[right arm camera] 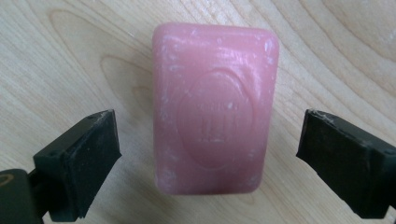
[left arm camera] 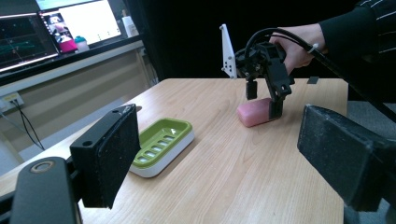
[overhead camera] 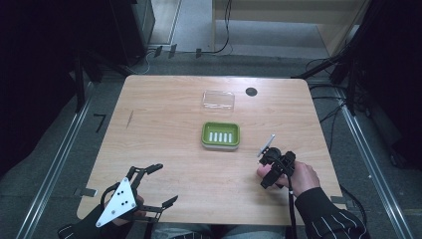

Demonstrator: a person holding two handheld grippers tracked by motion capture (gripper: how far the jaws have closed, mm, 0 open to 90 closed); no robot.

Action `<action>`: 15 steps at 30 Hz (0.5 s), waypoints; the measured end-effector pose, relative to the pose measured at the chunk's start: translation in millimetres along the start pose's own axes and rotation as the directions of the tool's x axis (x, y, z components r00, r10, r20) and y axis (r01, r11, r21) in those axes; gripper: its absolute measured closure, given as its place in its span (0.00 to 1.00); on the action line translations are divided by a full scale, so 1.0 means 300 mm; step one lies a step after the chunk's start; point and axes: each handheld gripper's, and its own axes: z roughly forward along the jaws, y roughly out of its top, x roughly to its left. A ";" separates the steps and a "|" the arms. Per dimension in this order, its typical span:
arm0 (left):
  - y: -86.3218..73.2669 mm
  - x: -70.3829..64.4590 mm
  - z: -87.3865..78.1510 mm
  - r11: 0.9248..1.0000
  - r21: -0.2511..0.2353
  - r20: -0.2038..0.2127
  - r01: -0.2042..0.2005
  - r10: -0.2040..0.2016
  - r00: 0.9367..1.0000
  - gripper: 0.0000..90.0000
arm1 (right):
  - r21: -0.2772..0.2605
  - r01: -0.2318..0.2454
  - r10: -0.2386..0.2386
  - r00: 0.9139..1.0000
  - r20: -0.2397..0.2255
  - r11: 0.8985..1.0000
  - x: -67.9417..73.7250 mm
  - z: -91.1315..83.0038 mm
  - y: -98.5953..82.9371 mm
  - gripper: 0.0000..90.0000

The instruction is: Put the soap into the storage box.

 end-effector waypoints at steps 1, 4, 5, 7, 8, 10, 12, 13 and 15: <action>0.000 0.000 0.000 1.000 0.000 0.000 0.000 0.000 1.000 0.15 | 0.008 -0.003 0.003 1.000 -0.007 1.000 -0.001 0.003 0.004 0.06; 0.000 0.000 0.000 1.000 0.000 0.002 -0.001 0.001 1.000 0.15 | 0.010 -0.007 0.007 1.000 -0.014 1.000 -0.010 0.008 0.016 0.04; 0.000 0.000 0.000 1.000 0.000 0.002 -0.001 0.001 1.000 0.15 | 0.011 -0.012 0.012 1.000 -0.013 1.000 -0.011 0.010 0.020 0.05; 0.000 -0.001 0.001 1.000 0.000 0.002 0.000 0.000 1.000 0.15 | 0.020 -0.008 0.009 1.000 -0.015 1.000 -0.013 0.014 0.028 0.07; 0.000 -0.001 0.000 1.000 0.000 0.002 0.001 -0.001 1.000 0.15 | 0.019 -0.014 0.015 1.000 -0.018 1.000 -0.011 0.017 0.030 0.09; 0.000 0.000 0.000 1.000 -0.001 0.001 0.001 -0.001 1.000 0.15 | 0.021 -0.008 0.009 1.000 -0.017 1.000 -0.012 0.022 0.036 0.15; 0.000 -0.001 0.000 1.000 -0.001 0.002 0.000 0.000 1.000 0.15 | 0.019 -0.017 0.017 1.000 -0.018 1.000 -0.012 0.022 0.039 0.16; 0.000 -0.001 0.000 1.000 -0.001 0.003 0.001 -0.001 1.000 0.15 | 0.018 -0.016 0.016 1.000 -0.013 1.000 -0.013 0.023 0.041 0.17; 0.000 -0.001 0.000 1.000 0.000 0.003 0.001 -0.001 1.000 0.15 | 0.019 -0.018 0.018 1.000 -0.016 1.000 -0.013 0.022 0.041 0.19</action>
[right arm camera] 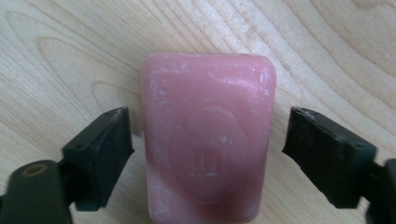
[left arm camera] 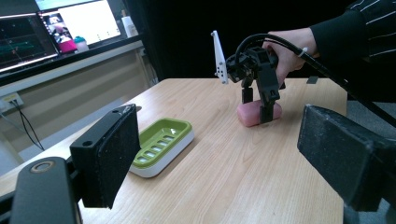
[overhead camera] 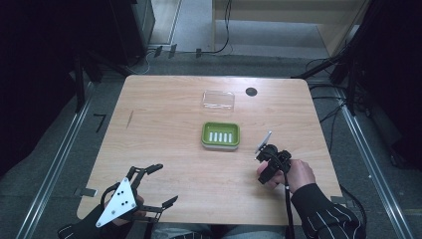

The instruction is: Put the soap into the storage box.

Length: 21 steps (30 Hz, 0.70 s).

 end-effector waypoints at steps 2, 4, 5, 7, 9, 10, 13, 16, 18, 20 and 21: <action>0.000 0.000 0.001 1.000 0.000 0.000 -0.001 0.001 1.000 0.15 | 0.005 0.005 -0.005 1.000 -0.001 1.000 0.000 0.000 0.001 0.23; 0.000 0.000 0.001 1.000 0.001 0.000 -0.003 0.003 1.000 0.15 | 0.009 0.005 -0.004 1.000 -0.014 1.000 0.002 0.002 0.001 0.25; 0.000 0.000 0.001 1.000 0.002 0.001 -0.003 0.003 1.000 0.15 | 0.013 0.006 -0.005 1.000 -0.010 1.000 0.003 0.004 0.002 0.25; 0.000 0.000 0.002 1.000 0.002 0.001 -0.003 0.003 1.000 0.15 | 0.014 0.006 -0.006 1.000 -0.016 1.000 0.003 0.007 0.003 0.29; 0.000 -0.001 0.002 1.000 0.003 0.001 -0.004 0.004 1.000 0.15 | 0.014 0.007 -0.006 1.000 -0.016 1.000 0.002 0.008 0.003 0.33; 0.000 -0.001 0.002 1.000 0.002 0.001 -0.003 0.003 1.000 0.15 | 0.012 0.010 -0.010 1.000 -0.019 1.000 0.002 0.008 0.003 0.35; 0.000 -0.001 0.002 1.000 0.002 0.001 -0.004 0.004 1.000 0.15 | 0.017 0.011 -0.010 1.000 -0.023 1.000 0.002 0.009 0.003 0.39; 0.000 -0.001 0.002 1.000 0.002 0.001 -0.004 0.004 1.000 0.15 | 0.016 0.011 -0.011 1.000 -0.017 1.000 0.004 0.011 0.003 0.40; 0.000 -0.001 0.003 1.000 0.002 0.002 -0.005 0.005 1.000 0.15 | 0.017 0.013 -0.013 1.000 -0.016 1.000 0.002 0.009 0.003 0.42; 0.000 -0.001 0.003 1.000 0.003 0.003 -0.005 0.005 1.000 0.15 | 0.018 0.010 -0.009 1.000 -0.017 1.000 0.001 0.009 0.002 0.42; 0.000 -0.001 0.003 1.000 0.003 0.003 -0.005 0.005 1.000 0.15 | 0.018 0.010 -0.009 1.000 -0.017 1.000 0.001 0.009 0.002 0.42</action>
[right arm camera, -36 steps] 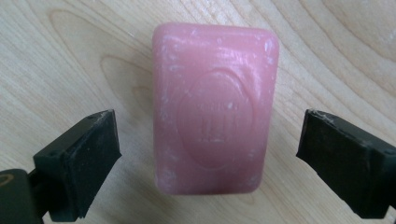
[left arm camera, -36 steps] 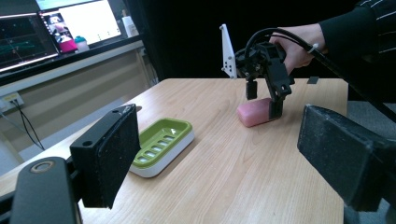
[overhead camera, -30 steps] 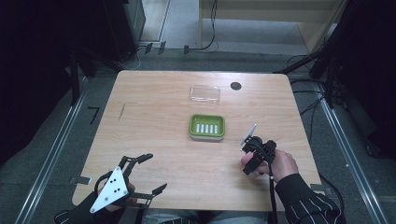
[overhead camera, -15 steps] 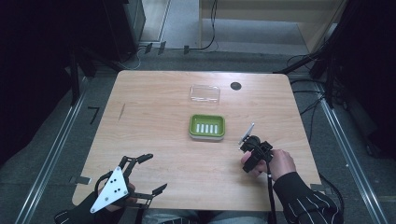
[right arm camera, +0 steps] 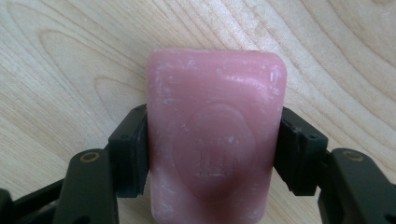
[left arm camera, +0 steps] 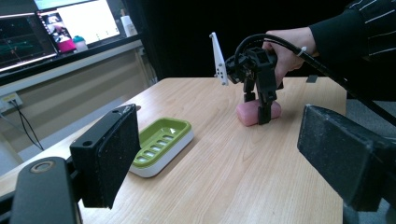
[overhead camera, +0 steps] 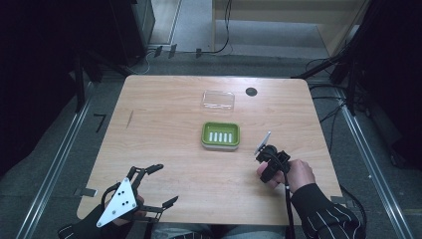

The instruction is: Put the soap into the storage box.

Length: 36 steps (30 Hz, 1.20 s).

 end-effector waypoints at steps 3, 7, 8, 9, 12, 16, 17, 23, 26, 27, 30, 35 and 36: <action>0.000 0.000 0.000 1.000 0.001 0.001 -0.002 0.002 1.000 0.15 | 0.000 0.006 -0.006 1.000 0.006 1.000 0.002 -0.001 0.000 0.43; 0.000 0.000 0.000 1.000 -0.001 0.000 0.000 0.000 1.000 0.15 | 0.006 0.013 -0.013 1.000 0.017 1.000 0.001 -0.002 0.000 0.43; 0.000 0.000 0.000 1.000 -0.001 0.000 0.000 0.000 1.000 0.15 | 0.003 0.010 -0.010 1.000 0.018 1.000 0.000 -0.003 -0.001 0.43; 0.000 0.000 0.000 1.000 -0.001 0.000 0.000 0.000 1.000 0.15 | 0.002 0.006 -0.006 1.000 0.023 1.000 -0.001 -0.006 -0.001 0.43; 0.000 0.000 0.000 1.000 -0.001 -0.001 0.001 -0.001 1.000 0.15 | -0.001 0.000 0.000 1.000 0.021 1.000 -0.004 -0.013 -0.003 0.43; 0.000 0.000 0.000 1.000 -0.001 0.000 -0.001 0.001 1.000 0.15 | -0.002 0.003 -0.003 1.000 0.021 1.000 -0.008 -0.018 -0.002 0.43; 0.000 0.000 0.000 1.000 0.002 0.001 -0.001 0.001 1.000 0.15 | -0.003 0.006 -0.006 1.000 0.025 1.000 -0.009 -0.019 0.000 0.43; 0.000 0.000 0.000 1.000 0.001 0.001 -0.002 0.002 1.000 0.15 | 0.001 0.017 -0.017 0.999 0.037 1.000 -0.010 -0.021 0.014 0.43; 0.000 0.001 0.000 1.000 0.001 -0.001 -0.001 0.001 1.000 0.15 | 0.001 0.027 -0.027 0.999 0.040 1.000 -0.009 -0.023 0.029 0.43; 0.000 0.001 0.000 1.000 0.001 -0.001 0.000 0.000 1.000 0.15 | -0.004 0.032 -0.032 0.999 0.041 0.999 -0.009 -0.022 0.032 0.43; 0.000 0.000 0.000 1.000 -0.001 -0.002 0.000 0.000 1.000 0.15 | -0.003 0.034 -0.034 0.998 0.043 0.999 -0.004 -0.025 0.041 0.43; 0.000 0.000 0.000 1.000 -0.001 0.000 -0.002 0.002 1.000 0.15 | 0.005 0.044 -0.044 0.998 0.050 0.999 -0.003 -0.024 0.050 0.43; 0.000 -0.001 0.000 1.000 0.002 0.002 -0.003 0.003 1.000 0.15 | 0.001 0.046 -0.046 0.997 0.055 0.999 -0.003 -0.024 0.052 0.43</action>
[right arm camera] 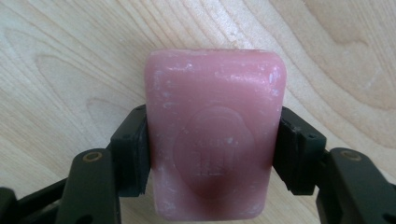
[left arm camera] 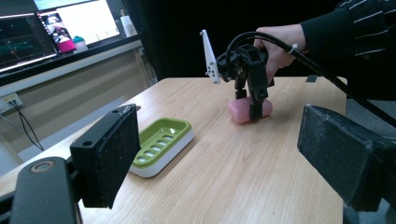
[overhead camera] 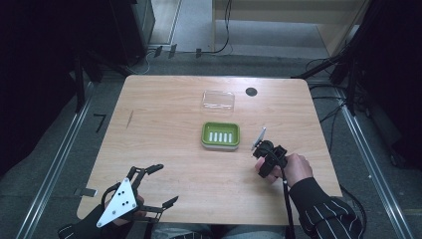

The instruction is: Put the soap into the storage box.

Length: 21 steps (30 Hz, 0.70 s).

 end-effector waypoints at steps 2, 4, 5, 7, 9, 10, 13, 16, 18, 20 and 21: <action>0.000 0.000 0.000 1.000 0.000 0.000 0.000 0.000 1.000 0.15 | 0.001 -0.001 0.001 1.000 0.004 1.000 0.000 -0.002 0.003 0.43; 0.000 0.000 0.000 1.000 0.000 -0.001 0.000 0.000 1.000 0.15 | -0.007 0.000 0.000 1.000 0.006 1.000 -0.001 -0.009 0.010 0.43; 0.000 0.000 0.000 1.000 0.000 -0.001 0.000 0.000 1.000 0.15 | -0.010 0.004 -0.004 1.000 0.008 1.000 -0.002 -0.012 0.013 0.43; 0.000 0.000 0.000 1.000 0.000 0.000 -0.001 0.001 1.000 0.15 | -0.011 0.006 -0.006 1.000 0.011 1.000 -0.003 -0.014 0.015 0.43; 0.000 0.000 0.000 1.000 0.001 -0.001 0.000 0.000 1.000 0.15 | -0.017 0.008 -0.007 1.000 0.014 1.000 -0.004 -0.020 0.020 0.43; 0.000 0.000 0.000 1.000 0.000 0.000 0.000 0.000 1.000 0.15 | -0.019 0.010 -0.009 1.000 0.016 1.000 -0.005 -0.021 0.022 0.43; 0.000 0.000 0.000 1.000 0.002 -0.001 -0.002 0.002 1.000 0.15 | -0.026 0.019 -0.018 1.000 0.021 0.999 -0.008 -0.025 0.030 0.43; 0.000 0.000 0.000 1.000 0.000 0.000 -0.003 0.003 1.000 0.15 | -0.032 0.020 -0.019 0.999 0.026 0.999 -0.009 -0.029 0.039 0.43; 0.000 0.000 0.000 1.000 0.002 -0.001 -0.004 0.004 1.000 0.15 | -0.034 0.029 -0.028 0.999 0.026 0.999 -0.012 -0.030 0.045 0.43; 0.000 -0.001 0.001 1.000 0.003 0.001 -0.003 0.003 1.000 0.15 | -0.035 0.030 -0.029 0.999 0.029 0.999 -0.013 -0.032 0.052 0.43; 0.000 -0.001 0.001 1.000 0.003 0.001 -0.004 0.004 1.000 0.15 | -0.040 0.030 -0.029 0.999 0.030 0.999 -0.012 -0.032 0.055 0.43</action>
